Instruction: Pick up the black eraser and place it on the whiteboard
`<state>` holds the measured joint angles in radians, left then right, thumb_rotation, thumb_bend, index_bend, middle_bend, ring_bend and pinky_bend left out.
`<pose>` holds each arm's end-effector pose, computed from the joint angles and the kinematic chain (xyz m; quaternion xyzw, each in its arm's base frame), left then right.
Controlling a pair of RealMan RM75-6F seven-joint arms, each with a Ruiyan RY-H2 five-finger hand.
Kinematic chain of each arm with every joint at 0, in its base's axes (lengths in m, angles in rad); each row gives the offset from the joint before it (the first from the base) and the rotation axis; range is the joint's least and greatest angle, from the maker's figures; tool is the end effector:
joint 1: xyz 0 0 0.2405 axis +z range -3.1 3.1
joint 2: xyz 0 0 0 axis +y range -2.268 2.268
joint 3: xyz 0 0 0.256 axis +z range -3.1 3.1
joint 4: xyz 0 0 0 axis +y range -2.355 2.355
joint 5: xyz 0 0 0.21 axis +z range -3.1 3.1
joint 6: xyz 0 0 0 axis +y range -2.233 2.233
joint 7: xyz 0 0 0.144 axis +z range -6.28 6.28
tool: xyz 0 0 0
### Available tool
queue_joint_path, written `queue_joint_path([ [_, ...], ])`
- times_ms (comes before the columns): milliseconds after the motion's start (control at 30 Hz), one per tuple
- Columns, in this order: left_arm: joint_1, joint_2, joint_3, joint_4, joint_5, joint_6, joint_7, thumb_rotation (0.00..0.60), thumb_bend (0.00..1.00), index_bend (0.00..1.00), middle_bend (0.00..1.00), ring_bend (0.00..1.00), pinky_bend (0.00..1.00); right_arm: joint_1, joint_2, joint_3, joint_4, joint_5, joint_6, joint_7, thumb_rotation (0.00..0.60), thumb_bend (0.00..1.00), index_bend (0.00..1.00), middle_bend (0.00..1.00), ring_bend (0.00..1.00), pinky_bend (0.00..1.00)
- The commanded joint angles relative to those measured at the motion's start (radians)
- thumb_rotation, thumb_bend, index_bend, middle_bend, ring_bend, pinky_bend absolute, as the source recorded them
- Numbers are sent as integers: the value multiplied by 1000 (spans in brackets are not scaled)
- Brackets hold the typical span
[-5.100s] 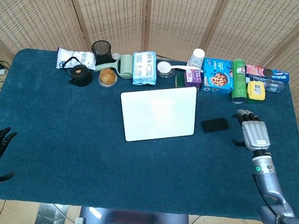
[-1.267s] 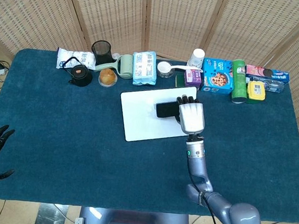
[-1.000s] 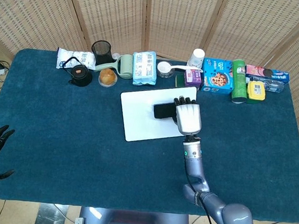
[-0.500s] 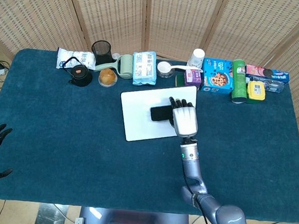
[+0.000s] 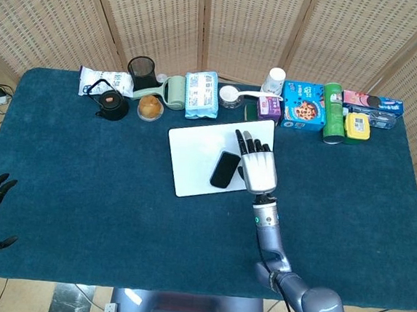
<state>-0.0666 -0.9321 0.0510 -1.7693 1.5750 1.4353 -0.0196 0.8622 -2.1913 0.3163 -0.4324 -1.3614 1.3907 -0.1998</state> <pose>-0.2975 0.1512 0.1797 -0.6378 -0.4188 -0.3448 0.5468 -0.1288 -0.3871 -0.0607 0.6140 -0.1750 0.4832 0.5990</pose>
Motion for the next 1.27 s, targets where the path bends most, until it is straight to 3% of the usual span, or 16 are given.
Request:
queue_joint_path([
  [33,-1,1,-1,0,-1,-1,-1,600,62,0,0,0,79,-4,5,0,-6,-4,17,9,600,94,146,254,414,563],
  [267,-1,2,0,1,2,-1,-4,600,61,0,0,0,79,-55,103,-24,-149,-48,130,41,600,92,146,254,423,560],
  [367,0,2,2,2,8,2,-4,600,62,0,0,0,79,-122,234,-62,-357,-63,121,47,600,87,147,249,415,539],
  [500,1,1,4,3,13,4,0,600,62,0,0,0,79,-226,481,-103,-709,-36,66,8,600,18,181,190,271,403],
  [700,3,-4,6,0,15,6,15,600,61,0,0,0,79,-341,778,-160,-984,-11,26,3,600,0,206,158,143,307],
  [967,12,-12,5,-1,16,22,35,600,62,0,0,0,79,-528,1011,-268,-1175,-20,98,51,600,0,197,123,80,221],
  [1267,13,-29,6,-5,16,19,86,600,62,0,0,0,79,-687,1030,-322,-1181,-54,239,72,600,0,174,80,52,194],
])
